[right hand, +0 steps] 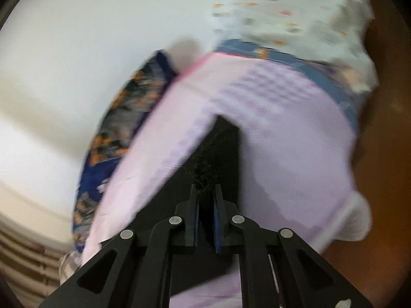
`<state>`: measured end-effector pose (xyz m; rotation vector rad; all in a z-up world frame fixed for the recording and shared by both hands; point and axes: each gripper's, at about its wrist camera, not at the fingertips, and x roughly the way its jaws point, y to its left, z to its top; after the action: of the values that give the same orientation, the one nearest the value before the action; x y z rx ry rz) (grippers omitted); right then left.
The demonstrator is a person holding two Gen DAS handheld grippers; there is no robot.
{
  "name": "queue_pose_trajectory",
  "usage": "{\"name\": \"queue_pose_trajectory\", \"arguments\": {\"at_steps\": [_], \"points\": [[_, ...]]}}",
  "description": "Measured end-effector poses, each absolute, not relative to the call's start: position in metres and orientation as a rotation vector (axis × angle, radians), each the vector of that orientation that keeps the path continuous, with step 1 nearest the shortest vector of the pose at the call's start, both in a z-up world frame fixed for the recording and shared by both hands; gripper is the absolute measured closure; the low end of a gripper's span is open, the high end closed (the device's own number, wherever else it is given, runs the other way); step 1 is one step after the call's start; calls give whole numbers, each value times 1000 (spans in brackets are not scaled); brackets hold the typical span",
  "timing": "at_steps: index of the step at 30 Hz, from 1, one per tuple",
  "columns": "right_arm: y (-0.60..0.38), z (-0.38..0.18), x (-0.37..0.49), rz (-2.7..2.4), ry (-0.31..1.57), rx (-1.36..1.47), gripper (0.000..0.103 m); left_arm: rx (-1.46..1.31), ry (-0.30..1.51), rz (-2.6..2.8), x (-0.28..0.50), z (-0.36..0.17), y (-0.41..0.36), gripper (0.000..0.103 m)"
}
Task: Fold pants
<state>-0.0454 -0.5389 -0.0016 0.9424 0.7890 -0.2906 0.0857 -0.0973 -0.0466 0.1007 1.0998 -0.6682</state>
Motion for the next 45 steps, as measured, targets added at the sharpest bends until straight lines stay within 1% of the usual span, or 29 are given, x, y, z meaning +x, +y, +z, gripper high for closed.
{"name": "queue_pose_trajectory", "arguments": {"at_steps": [4,9,15,20,26,33,36,38,40,43,44,45], "points": [[-492,27,-3,-133,788,886,94,1,1061,-612,95,-28,-67,48],[-413,36,44,74,840,830,94,-95,1010,-530,98,-4,-18,47],[-304,23,79,309,962,741,94,-205,992,-452,97,3,36,47],[-226,-9,82,430,1115,622,93,-285,1003,-423,93,-3,64,47],[-193,-23,70,489,1192,518,93,-307,1014,-455,89,-6,69,47],[-179,-32,54,535,1263,400,91,-364,1041,-528,92,-11,58,47],[-174,-36,48,550,1289,353,84,-364,1059,-551,92,-12,51,47],[-176,-29,47,573,1283,394,67,-358,1074,-570,91,-13,45,47],[-185,-21,44,561,1242,421,62,-372,1088,-590,91,-14,41,47],[-209,-4,38,495,1157,463,58,-459,1151,-644,94,-21,35,47],[-219,0,37,456,1129,476,54,-482,1168,-658,95,-24,33,47],[-230,4,36,417,1105,500,54,-516,1195,-675,97,-29,30,47]]}}
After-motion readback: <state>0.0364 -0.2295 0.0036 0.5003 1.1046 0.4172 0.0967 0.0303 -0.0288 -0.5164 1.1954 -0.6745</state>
